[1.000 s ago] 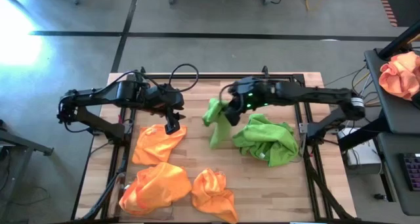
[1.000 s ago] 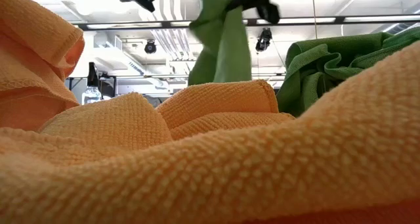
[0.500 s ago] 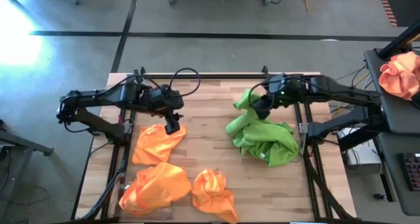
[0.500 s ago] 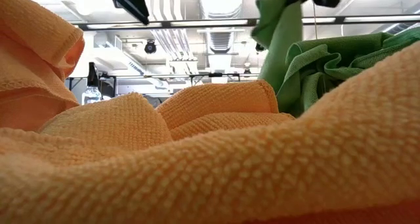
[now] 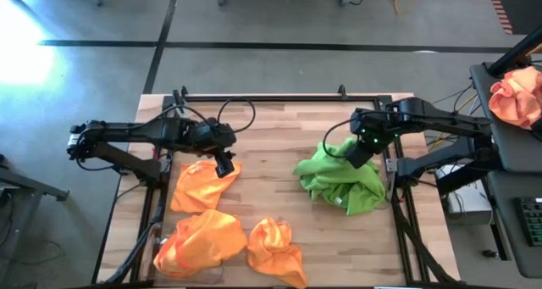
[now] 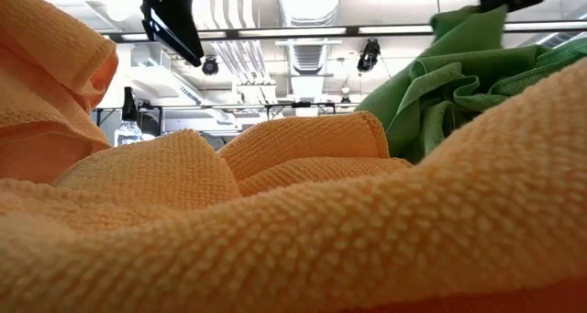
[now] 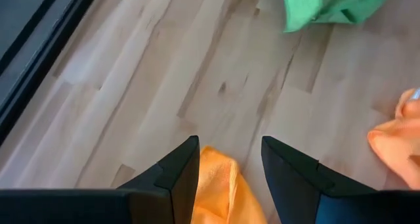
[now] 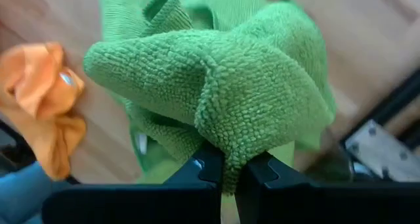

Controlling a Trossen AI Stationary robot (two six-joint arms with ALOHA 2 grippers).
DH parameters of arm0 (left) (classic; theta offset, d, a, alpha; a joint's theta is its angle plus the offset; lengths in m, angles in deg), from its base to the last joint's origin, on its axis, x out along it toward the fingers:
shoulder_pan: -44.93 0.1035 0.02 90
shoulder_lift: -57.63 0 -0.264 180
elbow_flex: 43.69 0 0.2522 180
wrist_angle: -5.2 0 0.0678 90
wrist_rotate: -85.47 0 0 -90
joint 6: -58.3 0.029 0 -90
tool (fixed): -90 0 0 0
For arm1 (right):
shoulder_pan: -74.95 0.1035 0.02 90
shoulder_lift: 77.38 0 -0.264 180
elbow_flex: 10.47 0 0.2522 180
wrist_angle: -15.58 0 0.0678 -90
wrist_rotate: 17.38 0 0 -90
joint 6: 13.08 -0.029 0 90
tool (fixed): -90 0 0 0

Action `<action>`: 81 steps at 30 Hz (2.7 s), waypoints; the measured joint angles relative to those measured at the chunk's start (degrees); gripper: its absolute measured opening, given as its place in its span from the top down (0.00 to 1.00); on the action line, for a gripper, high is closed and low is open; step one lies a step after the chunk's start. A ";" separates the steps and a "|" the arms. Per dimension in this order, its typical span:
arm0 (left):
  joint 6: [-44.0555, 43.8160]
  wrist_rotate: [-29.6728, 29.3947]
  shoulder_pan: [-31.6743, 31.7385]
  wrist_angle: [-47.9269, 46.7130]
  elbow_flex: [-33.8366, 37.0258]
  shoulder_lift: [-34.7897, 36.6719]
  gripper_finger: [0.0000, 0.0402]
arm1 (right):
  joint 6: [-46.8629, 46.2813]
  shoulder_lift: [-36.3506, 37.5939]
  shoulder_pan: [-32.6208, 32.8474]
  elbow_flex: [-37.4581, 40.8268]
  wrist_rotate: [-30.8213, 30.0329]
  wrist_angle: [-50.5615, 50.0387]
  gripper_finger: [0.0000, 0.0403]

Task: Sort microfiber towel by color & place in baskets
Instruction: Put the green towel into the right transparent bin

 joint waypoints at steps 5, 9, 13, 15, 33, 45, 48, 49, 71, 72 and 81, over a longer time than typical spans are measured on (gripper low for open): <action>-2.74 -1.53 -0.02 1.50 2.91 3.59 0.63 | -2.99 -0.09 1.71 0.00 2.54 -1.88 0.97; -5.14 -3.03 -0.02 1.58 4.33 6.60 0.63 | -4.89 -0.77 4.36 0.08 3.85 -1.95 0.97; -6.77 -3.79 -0.02 1.61 5.22 9.33 0.63 | -7.05 -2.33 8.38 0.37 5.91 -1.94 0.97; -7.58 -4.93 -0.02 1.67 5.51 10.55 0.63 | -8.13 -3.07 10.62 0.79 6.75 -1.96 0.97; -9.29 -5.24 -0.02 4.24 5.65 13.69 0.63 | -11.47 -7.41 22.97 12.13 9.80 -1.85 0.97; -9.31 -5.23 -0.03 5.13 5.84 13.22 0.63 | -9.87 -7.39 22.94 12.13 7.64 -1.48 0.97; -9.33 -5.17 -0.04 5.15 5.84 13.21 0.63 | -9.26 -7.37 22.94 12.13 7.66 -1.47 0.94; -9.32 -5.15 -0.04 5.14 5.84 13.21 0.63 | -9.23 -7.39 22.94 12.13 7.68 -1.47 0.92; -8.67 -4.56 -0.04 4.69 5.86 13.21 0.63 | -13.81 -7.39 22.81 3.47 6.64 -1.44 0.64; -8.67 -4.56 -0.04 4.65 5.84 13.21 0.63 | -13.91 -7.39 22.81 2.88 6.63 -1.44 0.64; -8.65 -4.20 -0.04 3.44 5.86 13.21 0.63 | -14.55 -7.41 22.81 -1.70 6.65 -1.52 0.64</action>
